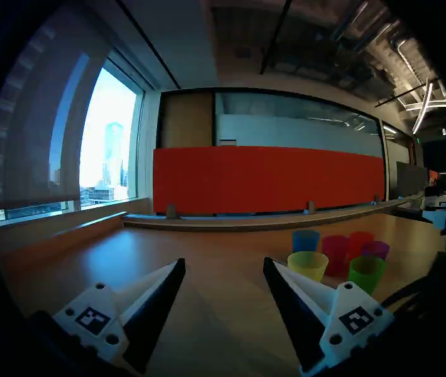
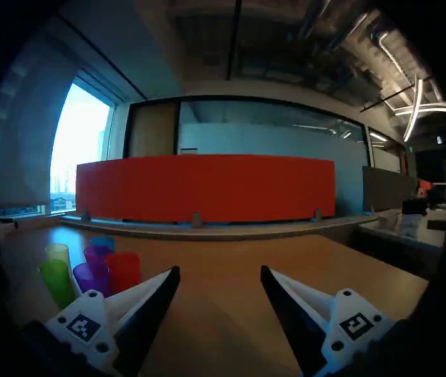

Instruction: Pour water

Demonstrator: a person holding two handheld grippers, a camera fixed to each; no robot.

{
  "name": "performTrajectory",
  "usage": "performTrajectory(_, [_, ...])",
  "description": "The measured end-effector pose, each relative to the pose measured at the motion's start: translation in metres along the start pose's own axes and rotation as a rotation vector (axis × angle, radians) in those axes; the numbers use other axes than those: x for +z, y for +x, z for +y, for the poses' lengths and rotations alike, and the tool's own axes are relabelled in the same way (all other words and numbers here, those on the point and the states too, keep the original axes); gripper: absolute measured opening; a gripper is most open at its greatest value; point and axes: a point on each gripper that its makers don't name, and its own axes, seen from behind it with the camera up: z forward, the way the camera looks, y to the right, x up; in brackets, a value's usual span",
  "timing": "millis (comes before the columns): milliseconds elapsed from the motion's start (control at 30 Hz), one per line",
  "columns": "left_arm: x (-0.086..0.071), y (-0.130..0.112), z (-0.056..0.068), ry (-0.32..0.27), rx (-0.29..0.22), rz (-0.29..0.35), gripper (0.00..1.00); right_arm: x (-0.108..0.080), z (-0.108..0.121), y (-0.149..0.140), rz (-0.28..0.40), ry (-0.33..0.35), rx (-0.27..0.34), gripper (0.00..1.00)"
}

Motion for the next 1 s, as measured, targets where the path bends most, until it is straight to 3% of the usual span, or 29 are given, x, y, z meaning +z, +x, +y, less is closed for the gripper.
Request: performTrajectory(1000, [0.0003,0.0023,0.0013,-0.003,-0.007,-0.005,0.92,0.0002,-0.0014,0.0001,-0.003,0.004,-0.007,0.99])
